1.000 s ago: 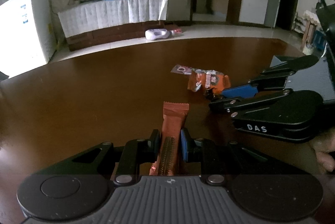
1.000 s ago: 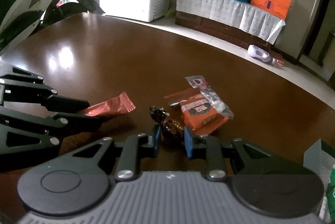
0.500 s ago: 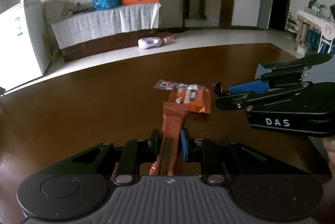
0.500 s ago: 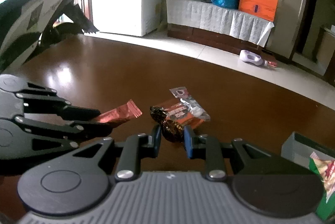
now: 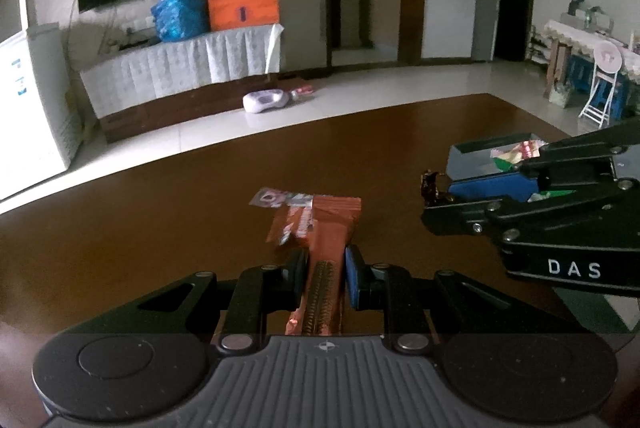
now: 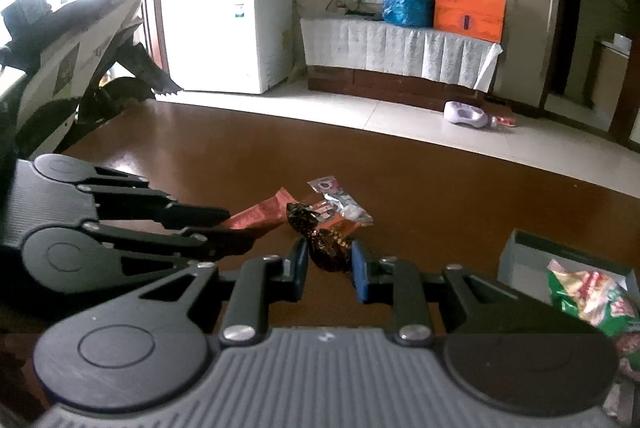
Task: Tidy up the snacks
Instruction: 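Carry orange bar in left tool while right tool carries candy over the box, then open left tool to drop orange bar while right tool releases candy into box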
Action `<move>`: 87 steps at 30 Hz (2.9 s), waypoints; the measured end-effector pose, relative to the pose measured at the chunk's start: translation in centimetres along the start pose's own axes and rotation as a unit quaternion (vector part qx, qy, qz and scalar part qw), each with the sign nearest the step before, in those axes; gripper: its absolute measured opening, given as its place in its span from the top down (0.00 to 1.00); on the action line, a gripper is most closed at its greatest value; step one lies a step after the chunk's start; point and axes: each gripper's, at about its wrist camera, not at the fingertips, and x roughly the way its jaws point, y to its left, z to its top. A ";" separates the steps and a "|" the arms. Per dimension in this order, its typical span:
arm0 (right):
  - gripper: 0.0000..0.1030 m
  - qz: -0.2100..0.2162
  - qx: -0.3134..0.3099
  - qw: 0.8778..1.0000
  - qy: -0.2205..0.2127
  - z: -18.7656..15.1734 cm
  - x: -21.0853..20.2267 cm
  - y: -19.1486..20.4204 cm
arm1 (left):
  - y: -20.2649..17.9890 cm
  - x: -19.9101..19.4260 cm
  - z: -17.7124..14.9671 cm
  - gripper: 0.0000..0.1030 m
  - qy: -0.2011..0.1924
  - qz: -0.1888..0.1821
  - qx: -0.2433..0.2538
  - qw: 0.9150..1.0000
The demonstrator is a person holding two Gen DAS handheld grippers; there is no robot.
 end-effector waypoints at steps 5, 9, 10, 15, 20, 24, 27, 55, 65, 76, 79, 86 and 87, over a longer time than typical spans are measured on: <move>0.77 -0.014 0.008 1.000 -0.002 -0.8 -2.0 -1.1 | -1.6 0.0 0.5 0.78 -0.005 -0.008 0.010 1.000; 0.77 -0.023 0.017 1.000 -0.006 -1.2 -3.2 -2.2 | -2.7 0.2 0.9 0.78 -0.007 -0.015 0.015 1.000; 0.77 -0.025 0.019 0.999 -0.007 -1.3 -3.6 -2.3 | -2.9 0.2 1.0 0.78 -0.008 -0.017 0.017 1.000; 0.77 -0.037 0.024 0.999 -0.010 -1.8 -5.3 -3.3 | -4.4 0.5 1.6 0.78 -0.011 -0.028 0.023 0.999; 0.77 -0.052 0.032 0.998 -0.013 -2.5 -6.8 -4.6 | -5.7 0.9 2.1 0.78 -0.014 -0.040 0.029 0.999; 0.77 -0.063 0.036 0.997 -0.017 -3.0 -8.0 -5.5 | -6.7 0.9 2.4 0.78 -0.019 -0.049 0.034 0.998; 0.77 -0.070 0.040 0.997 -0.022 -3.2 -8.9 -6.0 | -7.7 1.1 2.6 0.78 -0.021 -0.057 0.039 0.997; 0.77 -0.113 0.075 0.990 -0.029 -5.2 -12.8 -11.9 | -14.3 3.6 3.7 0.78 -0.028 -0.098 0.071 0.992; 0.77 -0.137 0.090 0.986 -0.024 -5.9 -13.1 -14.0 | -16.3 4.7 3.6 0.78 -0.023 -0.116 0.079 0.990; 0.77 -0.152 0.088 0.984 -0.008 -7.0 -12.4 -15.4 | -18.4 6.3 3.3 0.78 -0.008 -0.129 0.092 0.987; 0.77 -0.154 0.090 0.984 -0.004 -7.2 -12.0 -15.7 | -18.8 6.7 3.2 0.78 -0.005 -0.132 0.094 0.987; 0.77 -0.156 0.090 0.984 0.001 -7.6 -11.2 -16.0 | -18.9 7.3 3.2 0.78 -0.001 -0.133 0.095 0.987; 0.77 -0.156 0.090 0.984 0.001 -7.6 -11.1 -16.0 | -18.9 7.4 3.2 0.78 -0.001 -0.133 0.095 0.987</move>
